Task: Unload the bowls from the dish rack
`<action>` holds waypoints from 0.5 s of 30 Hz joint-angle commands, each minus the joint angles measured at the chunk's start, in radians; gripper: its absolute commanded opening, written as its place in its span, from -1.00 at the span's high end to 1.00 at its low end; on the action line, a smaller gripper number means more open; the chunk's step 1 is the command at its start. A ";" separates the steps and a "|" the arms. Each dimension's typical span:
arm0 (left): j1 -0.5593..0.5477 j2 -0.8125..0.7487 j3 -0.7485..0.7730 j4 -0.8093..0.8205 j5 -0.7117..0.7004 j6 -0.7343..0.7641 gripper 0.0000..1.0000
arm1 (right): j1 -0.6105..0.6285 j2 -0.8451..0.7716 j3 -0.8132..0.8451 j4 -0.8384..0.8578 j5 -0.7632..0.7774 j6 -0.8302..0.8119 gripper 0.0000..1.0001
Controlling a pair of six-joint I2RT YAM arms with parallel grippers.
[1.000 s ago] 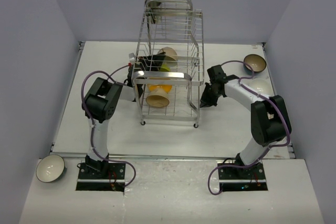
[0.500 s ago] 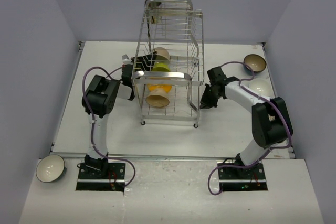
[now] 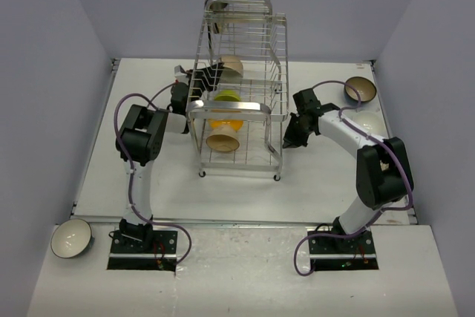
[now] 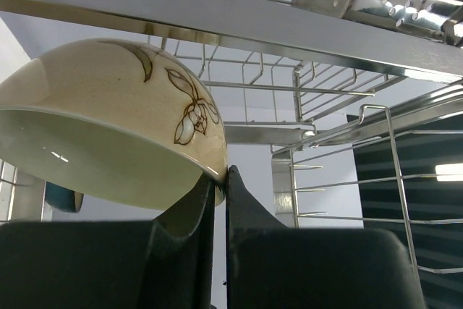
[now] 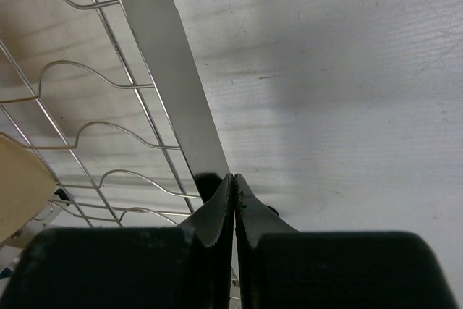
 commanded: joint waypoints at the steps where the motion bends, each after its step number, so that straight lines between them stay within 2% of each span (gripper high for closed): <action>1: 0.011 -0.050 0.008 0.373 0.007 -0.041 1.00 | 0.009 0.001 0.053 0.010 -0.017 0.003 1.00; 15: 0.049 -0.219 -0.171 0.346 0.073 -0.024 1.00 | 0.006 -0.010 0.046 0.008 -0.019 -0.034 1.00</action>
